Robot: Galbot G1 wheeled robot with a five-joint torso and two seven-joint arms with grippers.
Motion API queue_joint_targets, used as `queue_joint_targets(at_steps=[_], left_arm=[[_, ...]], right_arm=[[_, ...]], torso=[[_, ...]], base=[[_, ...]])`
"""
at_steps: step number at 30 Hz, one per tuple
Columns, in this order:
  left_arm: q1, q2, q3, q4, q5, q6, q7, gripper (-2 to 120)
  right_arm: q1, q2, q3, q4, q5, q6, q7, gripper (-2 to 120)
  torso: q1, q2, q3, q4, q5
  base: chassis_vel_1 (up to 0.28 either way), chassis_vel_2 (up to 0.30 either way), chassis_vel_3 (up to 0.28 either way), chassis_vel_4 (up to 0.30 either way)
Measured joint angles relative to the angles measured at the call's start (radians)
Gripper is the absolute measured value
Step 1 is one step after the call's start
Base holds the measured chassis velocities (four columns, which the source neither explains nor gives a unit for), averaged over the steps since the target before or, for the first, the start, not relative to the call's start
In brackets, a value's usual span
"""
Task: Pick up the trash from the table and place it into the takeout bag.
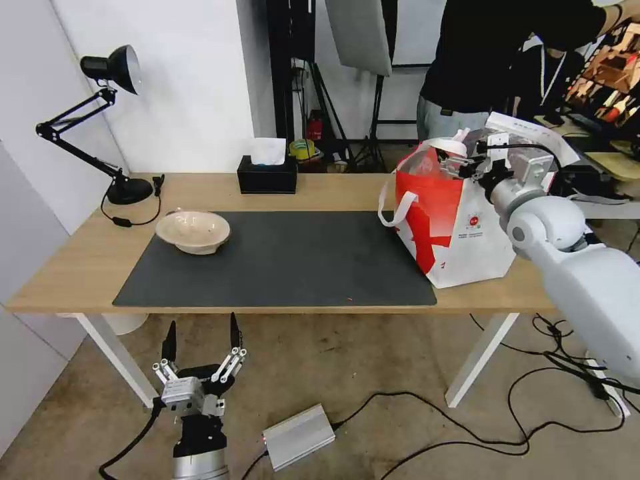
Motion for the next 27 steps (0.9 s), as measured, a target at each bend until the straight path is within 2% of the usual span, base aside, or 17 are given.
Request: queue_joint_targets(at_steps=[1,5,11,24,27], left_arm=[[0.0,0.0,0.0,0.0,0.0,0.0,0.0,100],[-0.001,0.0,0.0,0.001,0.0,0.0,0.0,100],[-0.001,0.0,-0.002,0.0,0.0,0.0,0.0,100],[-0.003,0.0,0.003,0.0,-0.001,0.001,0.0,100],[-0.003,0.0,0.003,0.0,-0.001,0.001,0.0,100]], right_arm=[[0.0,-0.008,0.0,0.011,-0.01,-0.04,0.0,100],[0.002,-0.015,0.0,0.021,-0.046,-0.092,-0.004,100],[0.012,-0.017,-0.003,0.024,-0.057,-0.128,-0.001,100],[0.006,-0.03,0.001,0.039,-0.053,-0.13,0.009,100],[0.0,-0.031,0.006,0.045,-0.037,-0.105,0.02,100]], torso=[[0.0,0.0,0.0,0.0,0.0],[0.0,0.0,0.0,0.0,0.0],[0.0,0.0,0.0,0.0,0.0],[0.0,0.0,0.0,-0.0001,0.0],[0.0,0.0,0.0,0.0,0.0]], base=[[0.0,0.0,0.0,0.0],[0.0,0.0,0.0,0.0],[0.0,0.0,0.0,0.0],[0.0,0.0,0.0,0.0],[0.0,0.0,0.0,0.0]])
